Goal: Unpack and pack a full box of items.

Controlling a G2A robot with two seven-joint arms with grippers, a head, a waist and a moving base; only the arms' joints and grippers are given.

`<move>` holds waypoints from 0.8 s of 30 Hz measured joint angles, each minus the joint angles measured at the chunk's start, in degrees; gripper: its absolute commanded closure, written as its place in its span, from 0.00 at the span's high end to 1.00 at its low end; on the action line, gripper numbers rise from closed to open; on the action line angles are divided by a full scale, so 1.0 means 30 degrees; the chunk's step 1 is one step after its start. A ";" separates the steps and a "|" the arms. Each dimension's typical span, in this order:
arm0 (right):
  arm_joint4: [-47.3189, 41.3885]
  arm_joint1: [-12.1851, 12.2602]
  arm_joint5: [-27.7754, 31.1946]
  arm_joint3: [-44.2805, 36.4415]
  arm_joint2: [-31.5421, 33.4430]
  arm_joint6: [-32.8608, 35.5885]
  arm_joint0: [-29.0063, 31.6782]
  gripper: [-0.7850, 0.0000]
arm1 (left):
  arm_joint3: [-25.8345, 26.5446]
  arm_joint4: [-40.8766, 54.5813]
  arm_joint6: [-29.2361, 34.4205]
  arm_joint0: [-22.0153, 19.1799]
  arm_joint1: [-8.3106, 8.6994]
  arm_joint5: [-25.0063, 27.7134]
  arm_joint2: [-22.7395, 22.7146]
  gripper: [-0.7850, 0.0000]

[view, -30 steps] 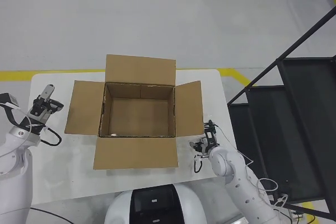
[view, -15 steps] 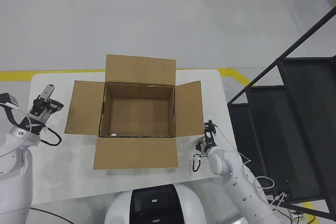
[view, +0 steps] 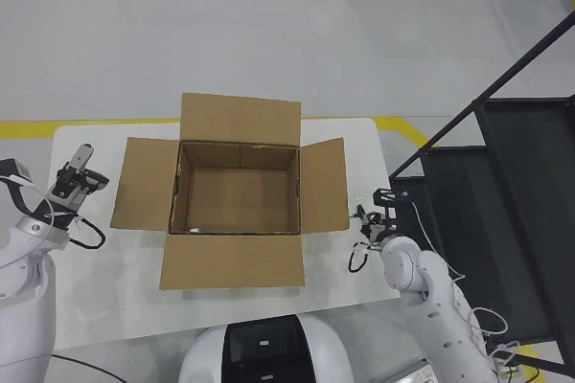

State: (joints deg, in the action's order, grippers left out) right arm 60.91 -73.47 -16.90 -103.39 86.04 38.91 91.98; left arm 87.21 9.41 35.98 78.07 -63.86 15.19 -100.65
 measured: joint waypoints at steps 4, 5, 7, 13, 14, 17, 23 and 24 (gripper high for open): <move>-0.3594 -0.0099 0.0539 -0.1011 0.0975 -0.0357 0.0219 0.00 | 0.0000 0.0000 0.0000 0.0000 0.0000 0.0000 0.0000 1.00; -0.4401 -0.0117 0.0638 -0.1111 0.1201 -0.0520 0.0255 0.00 | 0.0000 0.0000 0.0000 0.0000 0.0000 0.0000 0.0000 1.00; -0.5477 -0.0120 0.0781 -0.1369 0.1657 -0.0940 0.0338 0.00 | 0.0000 0.0000 0.0000 0.0000 0.0000 0.0000 0.0000 1.00; -0.5825 -0.0101 0.0770 -0.3009 0.2580 -0.2870 0.0307 0.00 | 0.0000 0.0000 0.0000 0.0000 0.0000 0.0000 0.0000 1.00; -0.5822 -0.0110 0.0792 -0.3336 0.2586 -0.3179 0.0222 0.00 | 0.0000 0.0000 0.0000 0.0000 0.0000 0.0000 0.0000 1.00; -0.7279 -0.0208 0.1482 -0.4370 0.2243 -0.4019 -0.0202 0.00 | 0.0000 0.0000 0.0000 0.0000 0.0000 0.0000 0.0000 1.00; -0.9938 -0.0359 0.3918 -0.4357 -0.0371 -0.3044 -0.1759 0.00 | 0.0000 0.0000 0.0000 0.0000 0.0000 0.0000 0.0000 1.00; -1.0011 -0.0399 0.4186 -0.3977 -0.1226 -0.2632 -0.2248 0.00 | 0.0000 0.0000 0.0000 0.0000 0.0000 0.0000 0.0000 1.00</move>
State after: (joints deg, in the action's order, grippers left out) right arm 30.88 -74.67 -4.34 -115.32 82.37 31.01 85.23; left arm 87.21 9.41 35.98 78.07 -63.86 15.19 -100.65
